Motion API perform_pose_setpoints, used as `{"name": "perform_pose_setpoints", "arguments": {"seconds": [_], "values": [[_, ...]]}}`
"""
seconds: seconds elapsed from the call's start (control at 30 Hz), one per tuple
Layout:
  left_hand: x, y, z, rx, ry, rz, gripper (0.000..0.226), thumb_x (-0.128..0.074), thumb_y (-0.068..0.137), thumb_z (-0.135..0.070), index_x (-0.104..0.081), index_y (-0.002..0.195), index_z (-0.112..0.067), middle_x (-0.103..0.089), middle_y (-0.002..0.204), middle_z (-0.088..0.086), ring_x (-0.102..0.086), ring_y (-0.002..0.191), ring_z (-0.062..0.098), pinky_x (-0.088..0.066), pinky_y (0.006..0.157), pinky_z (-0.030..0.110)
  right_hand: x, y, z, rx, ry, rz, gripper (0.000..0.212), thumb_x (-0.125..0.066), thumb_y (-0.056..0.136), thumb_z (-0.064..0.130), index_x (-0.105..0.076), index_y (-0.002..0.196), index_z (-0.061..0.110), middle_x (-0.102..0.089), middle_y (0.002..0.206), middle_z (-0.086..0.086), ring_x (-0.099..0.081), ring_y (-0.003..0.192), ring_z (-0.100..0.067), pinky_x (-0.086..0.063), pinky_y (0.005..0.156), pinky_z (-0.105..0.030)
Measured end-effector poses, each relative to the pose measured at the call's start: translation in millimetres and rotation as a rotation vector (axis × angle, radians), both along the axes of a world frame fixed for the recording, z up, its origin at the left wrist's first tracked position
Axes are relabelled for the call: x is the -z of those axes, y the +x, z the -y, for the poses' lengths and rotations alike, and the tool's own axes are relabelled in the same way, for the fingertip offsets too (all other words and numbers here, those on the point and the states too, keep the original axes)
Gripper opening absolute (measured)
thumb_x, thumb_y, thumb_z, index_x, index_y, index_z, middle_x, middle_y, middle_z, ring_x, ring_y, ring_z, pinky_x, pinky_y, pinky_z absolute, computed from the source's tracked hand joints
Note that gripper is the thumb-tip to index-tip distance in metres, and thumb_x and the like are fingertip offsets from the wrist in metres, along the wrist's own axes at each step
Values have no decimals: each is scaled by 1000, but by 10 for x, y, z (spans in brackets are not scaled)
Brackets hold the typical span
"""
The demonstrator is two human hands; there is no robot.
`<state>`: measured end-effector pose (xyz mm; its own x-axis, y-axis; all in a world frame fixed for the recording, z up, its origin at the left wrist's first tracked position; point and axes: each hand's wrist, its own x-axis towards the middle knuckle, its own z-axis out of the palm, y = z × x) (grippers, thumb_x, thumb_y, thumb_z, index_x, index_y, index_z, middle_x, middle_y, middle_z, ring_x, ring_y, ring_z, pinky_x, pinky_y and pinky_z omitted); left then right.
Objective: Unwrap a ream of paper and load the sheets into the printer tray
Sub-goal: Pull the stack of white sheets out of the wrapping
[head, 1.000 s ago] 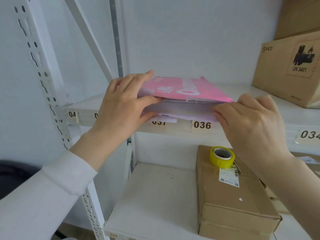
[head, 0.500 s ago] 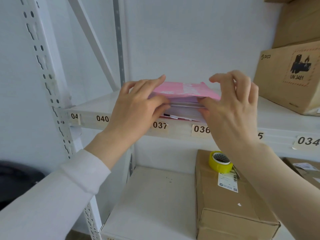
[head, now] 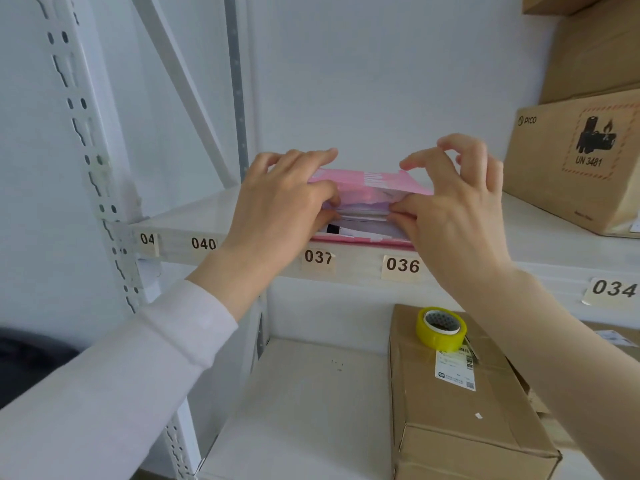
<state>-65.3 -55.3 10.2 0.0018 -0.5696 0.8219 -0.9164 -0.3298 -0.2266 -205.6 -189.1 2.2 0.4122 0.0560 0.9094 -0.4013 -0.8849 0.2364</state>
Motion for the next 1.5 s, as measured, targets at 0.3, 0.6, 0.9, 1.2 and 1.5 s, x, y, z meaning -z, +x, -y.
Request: {"name": "perform_pose_setpoints", "arguments": {"seconds": [0.3,0.6,0.9,1.2,1.5], "values": [[27,19,9,35,-7,-15,15,-78,67,-20,-67,76,-14,-69,103,5,-63,89,27,-43,70,34,-21,75,73,9,-200,8,20,-63,74,4,-63,55,8,-67,93,-7,-36,106,-26,-27,82,-35],[119,-169,-204,165,-190,65,8,-61,87,-10,-66,81,-7,-71,93,6,-61,84,23,-46,68,34,-54,-261,-171,-165,-146,118,18,-65,77,6,-64,59,8,-68,89,-8,-44,100,-23,-31,77,-34],[392,-301,-436,232,-131,-23,19,-57,91,-19,-67,82,-5,-71,85,3,-64,74,28,-50,65,39,281,-693,-414,-368,1124,368,42,-53,76,62,-50,97,25,-52,100,7,-52,90,-13,-45,75,-23],[226,-159,-621,318,-2,-581,27,-55,79,-55,-63,84,-29,-64,88,-18,-55,90,5,-40,84,22,13,-619,-172,-978,2245,-59,34,-59,80,28,-58,110,12,-71,100,-12,-71,82,-36,-61,58,-33],[260,18,-712,278,-191,-1826,27,-60,86,-35,-54,101,-13,-62,92,5,-67,79,23,-58,66,31,-75,-573,-445,-842,2183,137,8,-47,92,3,-54,93,-2,-64,87,-16,-69,52,-30,-52,38,-21]]}}
